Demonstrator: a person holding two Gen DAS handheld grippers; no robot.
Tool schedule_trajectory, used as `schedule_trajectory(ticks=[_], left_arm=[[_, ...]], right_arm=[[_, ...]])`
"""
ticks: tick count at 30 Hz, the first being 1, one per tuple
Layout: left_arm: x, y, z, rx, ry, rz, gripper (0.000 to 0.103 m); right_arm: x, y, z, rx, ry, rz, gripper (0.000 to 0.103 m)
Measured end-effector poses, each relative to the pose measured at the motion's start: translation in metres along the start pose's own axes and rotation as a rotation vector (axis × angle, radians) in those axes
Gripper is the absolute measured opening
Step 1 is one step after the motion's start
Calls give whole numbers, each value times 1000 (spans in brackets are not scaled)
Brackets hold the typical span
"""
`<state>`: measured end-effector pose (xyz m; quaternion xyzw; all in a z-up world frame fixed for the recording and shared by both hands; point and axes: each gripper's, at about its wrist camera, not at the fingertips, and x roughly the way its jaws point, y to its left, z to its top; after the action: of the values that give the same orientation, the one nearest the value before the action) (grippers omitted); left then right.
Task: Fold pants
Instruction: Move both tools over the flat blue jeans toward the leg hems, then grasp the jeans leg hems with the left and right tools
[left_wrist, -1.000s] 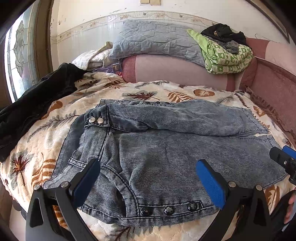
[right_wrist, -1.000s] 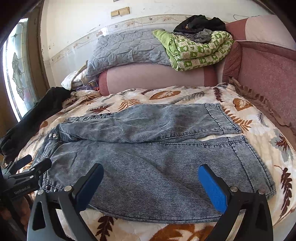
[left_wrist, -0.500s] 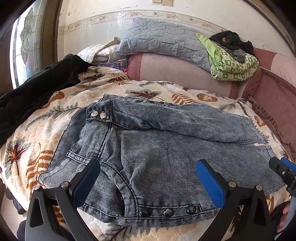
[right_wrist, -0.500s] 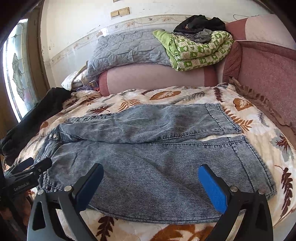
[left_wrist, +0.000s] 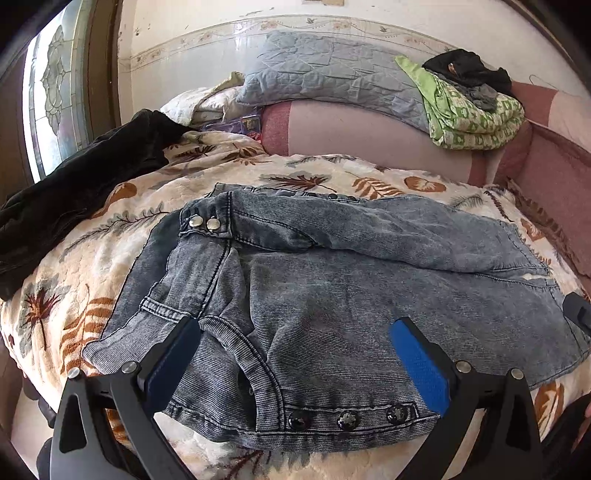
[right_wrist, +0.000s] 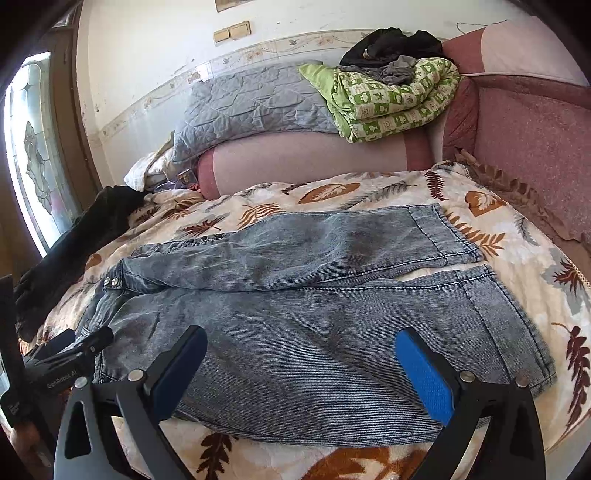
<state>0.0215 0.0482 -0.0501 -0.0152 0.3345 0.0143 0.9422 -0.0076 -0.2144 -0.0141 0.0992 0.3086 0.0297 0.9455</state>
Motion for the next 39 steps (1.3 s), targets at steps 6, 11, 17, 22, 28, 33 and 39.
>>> schedule_trajectory(ticks=[6, 11, 17, 22, 28, 33, 39], left_arm=[[-3, -5, -1, 30, -2, -16, 103], [-3, -3, -1, 23, 18, -52, 103], [4, 7, 1, -31, 107, -160, 103], [13, 21, 9, -134, 215, -314, 103], [24, 39, 85, -59, 131, -249, 103], [100, 83, 147, -128, 240, -156, 103], [176, 126, 189, -187, 317, -99, 98]], right_arm=[[1, 3, 0, -15, 4, -8, 103], [2, 4, -1, -20, 6, -15, 103], [2, -6, 3, 30, 47, 42, 103], [12, -44, 24, 164, 153, 144, 103], [59, -105, 97, 127, 209, 55, 103], [151, -174, 159, 197, 347, -30, 103], [229, -237, 189, 298, 413, -143, 97]])
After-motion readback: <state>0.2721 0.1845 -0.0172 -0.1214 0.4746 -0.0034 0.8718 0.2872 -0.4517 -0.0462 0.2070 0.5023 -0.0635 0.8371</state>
